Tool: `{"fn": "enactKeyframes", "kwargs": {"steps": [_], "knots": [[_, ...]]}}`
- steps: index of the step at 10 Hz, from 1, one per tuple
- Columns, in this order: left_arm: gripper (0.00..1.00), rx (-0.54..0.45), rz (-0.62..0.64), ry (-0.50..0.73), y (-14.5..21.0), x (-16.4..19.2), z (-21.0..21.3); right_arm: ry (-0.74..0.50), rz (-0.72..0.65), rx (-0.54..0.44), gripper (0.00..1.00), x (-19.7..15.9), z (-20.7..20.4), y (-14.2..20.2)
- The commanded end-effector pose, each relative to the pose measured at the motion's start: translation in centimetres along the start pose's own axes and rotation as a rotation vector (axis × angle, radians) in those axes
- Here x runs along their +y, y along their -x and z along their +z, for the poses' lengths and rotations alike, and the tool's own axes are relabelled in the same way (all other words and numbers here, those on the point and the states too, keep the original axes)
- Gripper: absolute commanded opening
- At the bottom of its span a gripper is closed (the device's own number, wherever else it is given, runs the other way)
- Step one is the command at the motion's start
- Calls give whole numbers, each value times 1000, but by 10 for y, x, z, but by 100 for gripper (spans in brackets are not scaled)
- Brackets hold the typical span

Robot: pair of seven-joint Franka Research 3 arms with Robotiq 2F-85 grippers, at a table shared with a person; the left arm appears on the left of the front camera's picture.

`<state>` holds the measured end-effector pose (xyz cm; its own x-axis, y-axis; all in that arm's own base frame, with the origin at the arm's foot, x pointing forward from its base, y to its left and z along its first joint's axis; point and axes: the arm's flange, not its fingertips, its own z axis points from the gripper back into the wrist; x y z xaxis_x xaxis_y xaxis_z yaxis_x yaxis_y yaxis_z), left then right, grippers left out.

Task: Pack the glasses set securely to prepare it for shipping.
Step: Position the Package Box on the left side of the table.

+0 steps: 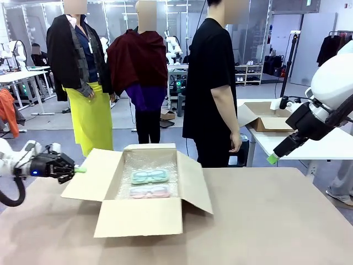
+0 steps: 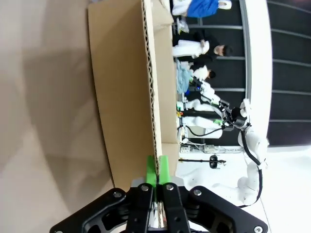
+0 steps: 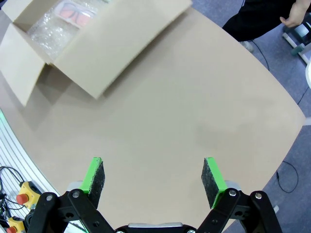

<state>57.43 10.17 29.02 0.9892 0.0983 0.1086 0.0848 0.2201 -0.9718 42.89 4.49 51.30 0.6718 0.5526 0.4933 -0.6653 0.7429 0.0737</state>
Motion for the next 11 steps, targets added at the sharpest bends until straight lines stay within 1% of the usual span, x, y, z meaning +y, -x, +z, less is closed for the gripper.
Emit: {"fn": "enactKeyframes", "kwargs": {"steps": [1,2,3,5,7,8,9,11], "knots": [[0,7,23,-19,-2,-3,43,0,0,10,100,2,1,1],[0,-8,0,-30,-1,-2,64,0,0,10,100,2,1,1],[0,15,7,-55,-1,-3,85,0,0,10,100,2,1,1],[0,19,-2,-82,-5,-1,124,0,0,10,100,2,1,1],[0,54,18,-124,-1,5,159,0,0,10,100,2,1,1],[0,9,23,-117,2,6,177,0,0,10,100,2,1,1],[0,6,32,-124,5,6,191,0,0,10,100,2,1,1],[0,-33,34,-165,11,3,214,0,0,10,100,2,1,1]]}}
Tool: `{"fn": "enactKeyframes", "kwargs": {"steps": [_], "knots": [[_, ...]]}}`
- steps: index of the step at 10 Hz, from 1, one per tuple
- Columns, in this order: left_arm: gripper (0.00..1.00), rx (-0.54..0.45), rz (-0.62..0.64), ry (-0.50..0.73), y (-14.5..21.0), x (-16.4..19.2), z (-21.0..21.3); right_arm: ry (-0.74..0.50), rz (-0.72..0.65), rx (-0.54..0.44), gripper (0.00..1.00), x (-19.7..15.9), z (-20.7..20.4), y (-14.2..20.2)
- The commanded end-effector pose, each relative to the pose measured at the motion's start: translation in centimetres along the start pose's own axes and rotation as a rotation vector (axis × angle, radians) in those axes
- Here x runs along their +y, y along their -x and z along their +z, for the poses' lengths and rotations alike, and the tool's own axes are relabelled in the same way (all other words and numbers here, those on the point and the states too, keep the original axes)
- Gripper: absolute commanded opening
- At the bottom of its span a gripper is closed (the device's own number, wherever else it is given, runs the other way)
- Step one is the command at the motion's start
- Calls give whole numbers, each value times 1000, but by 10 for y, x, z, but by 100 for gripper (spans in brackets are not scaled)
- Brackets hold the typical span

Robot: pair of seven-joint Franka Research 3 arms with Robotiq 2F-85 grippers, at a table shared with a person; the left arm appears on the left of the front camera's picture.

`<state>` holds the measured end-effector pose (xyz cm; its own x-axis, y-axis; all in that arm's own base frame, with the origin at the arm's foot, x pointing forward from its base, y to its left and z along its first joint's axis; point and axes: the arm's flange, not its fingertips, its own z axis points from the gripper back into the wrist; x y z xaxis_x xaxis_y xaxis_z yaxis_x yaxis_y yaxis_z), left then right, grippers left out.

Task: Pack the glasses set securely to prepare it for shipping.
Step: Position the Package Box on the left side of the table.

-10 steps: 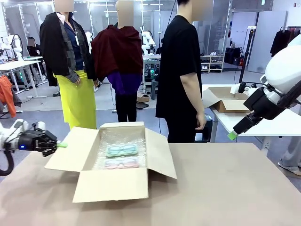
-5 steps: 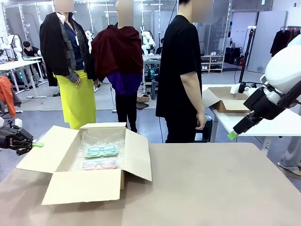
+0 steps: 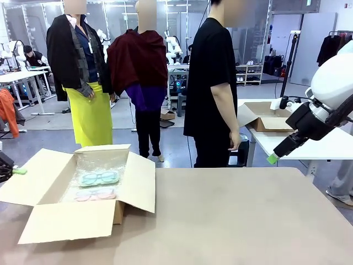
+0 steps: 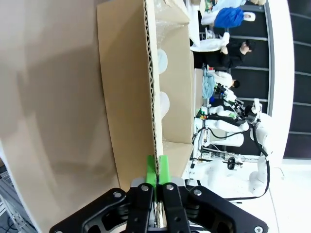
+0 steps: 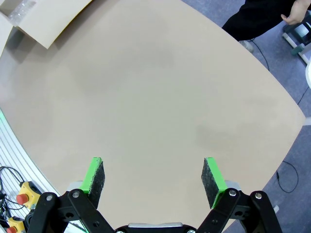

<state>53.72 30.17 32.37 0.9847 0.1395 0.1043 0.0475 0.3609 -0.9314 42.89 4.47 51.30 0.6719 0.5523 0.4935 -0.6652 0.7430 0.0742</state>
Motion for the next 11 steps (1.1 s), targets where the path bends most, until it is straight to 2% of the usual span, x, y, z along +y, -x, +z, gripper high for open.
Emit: {"fn": "enactKeyframes", "kwargs": {"steps": [1,3,5,10,11], "knots": [[0,9,20,-24,3,-7,21,0,1,10,100,2,1,0],[0,16,35,-44,6,-10,32,0,1,10,100,2,1,0],[0,-3,35,-38,-2,-11,29,0,1,10,100,2,1,0],[0,-12,14,-47,4,-3,29,0,1,10,100,2,1,0],[24,-10,17,-47,2,-4,27,0,1,10,100,2,1,0]]}}
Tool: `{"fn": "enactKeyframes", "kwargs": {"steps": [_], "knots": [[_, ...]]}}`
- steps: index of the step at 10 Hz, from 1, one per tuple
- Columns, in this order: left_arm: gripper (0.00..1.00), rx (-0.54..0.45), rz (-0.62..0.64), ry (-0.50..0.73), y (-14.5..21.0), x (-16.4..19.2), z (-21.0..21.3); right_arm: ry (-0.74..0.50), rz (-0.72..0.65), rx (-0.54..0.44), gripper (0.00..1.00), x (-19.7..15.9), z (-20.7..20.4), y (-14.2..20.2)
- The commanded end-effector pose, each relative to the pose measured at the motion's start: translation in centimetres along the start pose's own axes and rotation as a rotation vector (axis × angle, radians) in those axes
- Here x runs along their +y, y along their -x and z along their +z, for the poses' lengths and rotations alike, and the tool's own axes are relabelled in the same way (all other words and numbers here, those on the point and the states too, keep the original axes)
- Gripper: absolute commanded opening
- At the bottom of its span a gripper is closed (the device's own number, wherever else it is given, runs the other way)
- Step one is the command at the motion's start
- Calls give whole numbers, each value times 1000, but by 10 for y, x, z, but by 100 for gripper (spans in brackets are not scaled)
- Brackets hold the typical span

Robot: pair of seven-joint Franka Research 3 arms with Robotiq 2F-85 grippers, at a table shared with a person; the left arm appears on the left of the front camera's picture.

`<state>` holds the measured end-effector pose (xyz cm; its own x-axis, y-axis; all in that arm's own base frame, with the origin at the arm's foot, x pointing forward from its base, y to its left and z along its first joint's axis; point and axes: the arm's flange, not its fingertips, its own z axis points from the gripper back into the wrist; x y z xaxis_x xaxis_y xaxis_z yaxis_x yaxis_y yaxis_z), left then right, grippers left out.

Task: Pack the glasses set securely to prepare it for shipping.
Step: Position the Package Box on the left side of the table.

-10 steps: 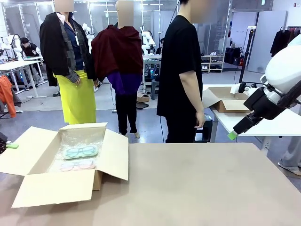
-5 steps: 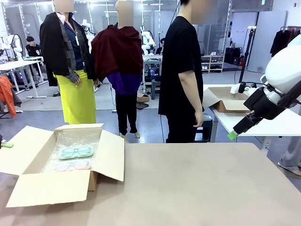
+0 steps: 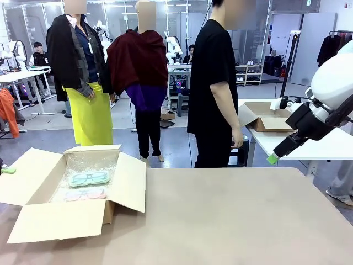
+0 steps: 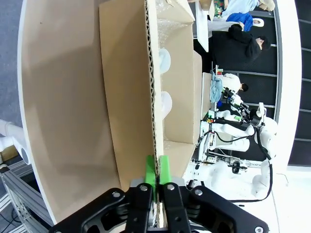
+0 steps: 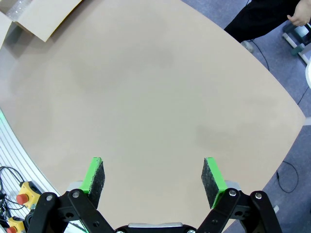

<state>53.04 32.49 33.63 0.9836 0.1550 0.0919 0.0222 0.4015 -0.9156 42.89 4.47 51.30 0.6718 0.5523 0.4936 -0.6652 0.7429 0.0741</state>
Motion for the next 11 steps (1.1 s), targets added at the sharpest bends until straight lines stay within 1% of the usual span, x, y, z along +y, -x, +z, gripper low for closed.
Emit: {"fn": "enactKeyframes", "kwargs": {"steps": [1,2,3,4,5,6,7,8,9,10,11], "knots": [[43,-9,-37,-27,4,-6,5,0,1,10,100,2,1,0],[66,-38,-41,-69,7,-13,13,0,1,10,100,2,1,0],[85,-106,-6,-196,12,-20,20,0,1,10,100,2,1,0],[100,-148,-39,-249,21,-33,29,0,1,10,100,2,1,0],[100,-239,-57,-342,29,-47,44,0,1,10,100,2,1,0],[100,-264,-94,-354,37,-61,56,0,1,10,100,2,1,0],[84,-277,-149,-366,48,-77,61,0,1,10,100,2,1,0],[93,-283,-180,-385,56,-87,62,0,1,10,100,2,1,0],[100,-267,-210,-399,63,-92,57,0,1,10,100,2,1,0],[100,-265,-217,-400,65,-92,54,0,1,10,100,2,1,0],[100,-269,-221,-373,63,-90,50,0,1,10,100,2,1,0]]}}
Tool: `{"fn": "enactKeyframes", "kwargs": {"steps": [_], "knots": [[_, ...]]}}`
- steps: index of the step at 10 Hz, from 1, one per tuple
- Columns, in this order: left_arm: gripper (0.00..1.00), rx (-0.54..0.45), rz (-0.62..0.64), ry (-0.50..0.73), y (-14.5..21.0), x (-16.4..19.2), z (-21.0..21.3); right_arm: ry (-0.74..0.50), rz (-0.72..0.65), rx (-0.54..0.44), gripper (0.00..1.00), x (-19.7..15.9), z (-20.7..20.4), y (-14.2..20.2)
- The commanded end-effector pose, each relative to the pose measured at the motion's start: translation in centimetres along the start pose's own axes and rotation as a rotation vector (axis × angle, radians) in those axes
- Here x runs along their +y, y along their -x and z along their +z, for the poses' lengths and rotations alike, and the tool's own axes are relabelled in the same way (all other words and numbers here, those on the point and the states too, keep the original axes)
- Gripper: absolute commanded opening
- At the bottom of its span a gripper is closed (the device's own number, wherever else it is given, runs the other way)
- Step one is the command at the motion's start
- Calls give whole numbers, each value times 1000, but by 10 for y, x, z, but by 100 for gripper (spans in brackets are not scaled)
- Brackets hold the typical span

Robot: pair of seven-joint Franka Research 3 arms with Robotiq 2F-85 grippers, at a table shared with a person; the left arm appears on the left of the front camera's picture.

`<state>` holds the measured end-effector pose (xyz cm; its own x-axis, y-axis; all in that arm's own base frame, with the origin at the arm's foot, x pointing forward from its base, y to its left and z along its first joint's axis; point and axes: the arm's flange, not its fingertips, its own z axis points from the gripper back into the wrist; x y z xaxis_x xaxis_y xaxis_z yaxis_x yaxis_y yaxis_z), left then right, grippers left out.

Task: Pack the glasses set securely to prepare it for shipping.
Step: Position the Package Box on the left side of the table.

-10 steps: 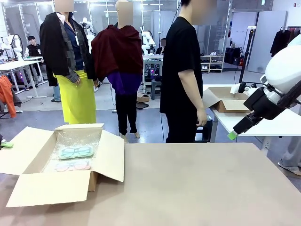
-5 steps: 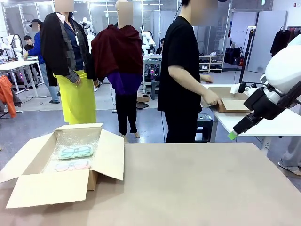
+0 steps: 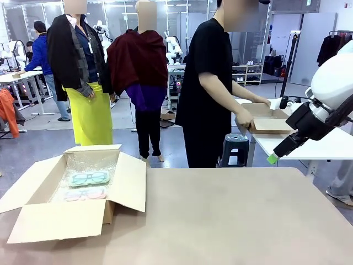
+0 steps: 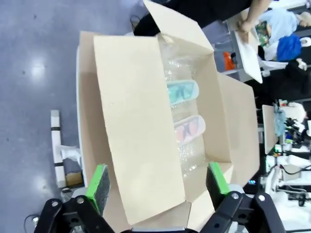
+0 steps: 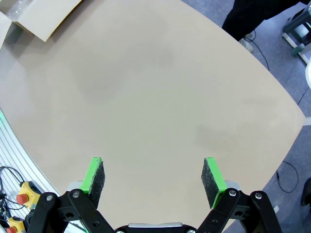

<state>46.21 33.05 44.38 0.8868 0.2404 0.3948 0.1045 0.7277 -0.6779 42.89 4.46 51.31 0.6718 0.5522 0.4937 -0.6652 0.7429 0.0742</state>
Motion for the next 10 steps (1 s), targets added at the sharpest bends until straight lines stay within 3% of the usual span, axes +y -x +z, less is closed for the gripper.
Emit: {"fn": "enactKeyframes", "kwargs": {"steps": [1,7,9,10], "knots": [[100,-7,9,-7,-6,3,8,0,1,10,100,2,1,0],[100,-8,1,-11,-3,3,6,0,1,10,100,2,1,0],[100,-27,-161,-70,-5,-39,16,0,1,10,100,2,1,0],[100,-40,-275,-48,3,-78,23,0,1,10,100,2,1,0]]}}
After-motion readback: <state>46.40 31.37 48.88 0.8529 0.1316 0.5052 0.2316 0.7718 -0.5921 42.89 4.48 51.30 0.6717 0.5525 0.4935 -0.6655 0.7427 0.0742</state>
